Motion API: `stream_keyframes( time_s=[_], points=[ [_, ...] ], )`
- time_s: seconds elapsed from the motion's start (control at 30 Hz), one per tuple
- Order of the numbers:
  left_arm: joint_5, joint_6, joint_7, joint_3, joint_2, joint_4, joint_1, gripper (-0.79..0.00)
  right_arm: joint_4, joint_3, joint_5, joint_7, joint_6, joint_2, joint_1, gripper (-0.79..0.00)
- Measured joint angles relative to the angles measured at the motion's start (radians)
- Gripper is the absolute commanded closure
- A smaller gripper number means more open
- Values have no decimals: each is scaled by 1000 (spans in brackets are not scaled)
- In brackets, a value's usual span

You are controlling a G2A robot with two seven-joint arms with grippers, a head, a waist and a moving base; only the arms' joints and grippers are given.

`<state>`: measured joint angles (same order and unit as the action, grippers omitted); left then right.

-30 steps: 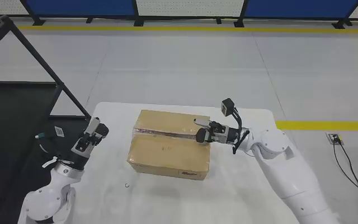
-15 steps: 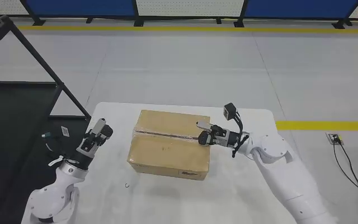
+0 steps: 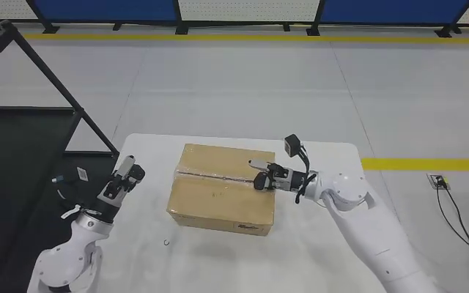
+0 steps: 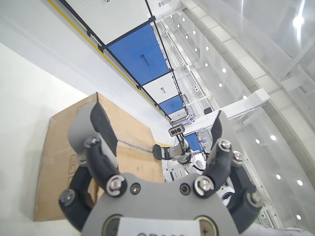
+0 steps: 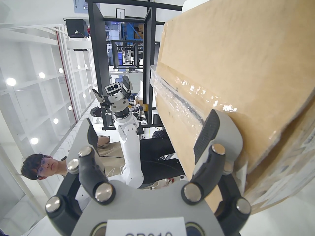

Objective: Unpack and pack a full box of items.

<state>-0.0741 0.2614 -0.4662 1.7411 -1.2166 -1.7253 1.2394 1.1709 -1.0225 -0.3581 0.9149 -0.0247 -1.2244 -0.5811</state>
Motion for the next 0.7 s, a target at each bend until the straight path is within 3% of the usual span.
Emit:
stream_keyframes(
  time_s=[0.7],
  points=[
    [-100,49,7,100,17,76,88,-785,-145,225,-10,-80,26,-115,178,-785]
  ],
)
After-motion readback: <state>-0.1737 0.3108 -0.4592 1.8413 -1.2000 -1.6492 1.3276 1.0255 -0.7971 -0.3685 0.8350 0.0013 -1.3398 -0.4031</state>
